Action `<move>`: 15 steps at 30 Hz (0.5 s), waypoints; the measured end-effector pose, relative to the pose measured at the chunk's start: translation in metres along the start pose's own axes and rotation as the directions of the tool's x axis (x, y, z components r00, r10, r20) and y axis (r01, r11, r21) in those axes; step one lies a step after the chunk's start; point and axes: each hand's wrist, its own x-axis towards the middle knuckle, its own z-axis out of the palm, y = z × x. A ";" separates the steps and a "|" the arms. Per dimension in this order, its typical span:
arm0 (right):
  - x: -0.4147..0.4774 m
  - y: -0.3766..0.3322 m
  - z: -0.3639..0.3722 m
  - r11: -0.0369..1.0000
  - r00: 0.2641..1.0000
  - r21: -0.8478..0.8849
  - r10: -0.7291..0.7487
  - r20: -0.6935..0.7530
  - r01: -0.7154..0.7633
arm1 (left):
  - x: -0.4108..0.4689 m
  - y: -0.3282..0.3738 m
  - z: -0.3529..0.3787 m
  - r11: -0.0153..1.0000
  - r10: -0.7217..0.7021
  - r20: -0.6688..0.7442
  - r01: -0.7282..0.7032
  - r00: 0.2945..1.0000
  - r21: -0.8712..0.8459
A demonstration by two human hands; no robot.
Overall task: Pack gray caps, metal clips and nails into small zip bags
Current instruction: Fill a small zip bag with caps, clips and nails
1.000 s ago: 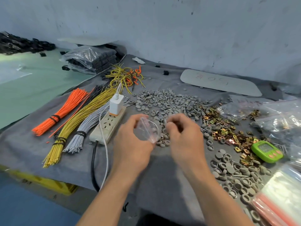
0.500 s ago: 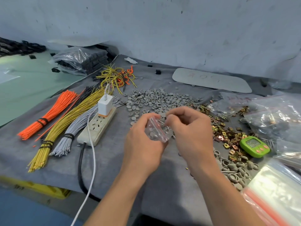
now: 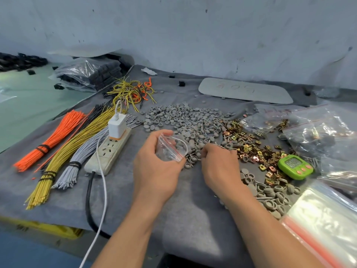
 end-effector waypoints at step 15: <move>-0.013 0.011 -0.019 0.974 0.974 -0.205 -0.047 0.223 0.094 | 0.001 -0.003 -0.002 0.998 -0.033 0.003 0.032 0.999 0.048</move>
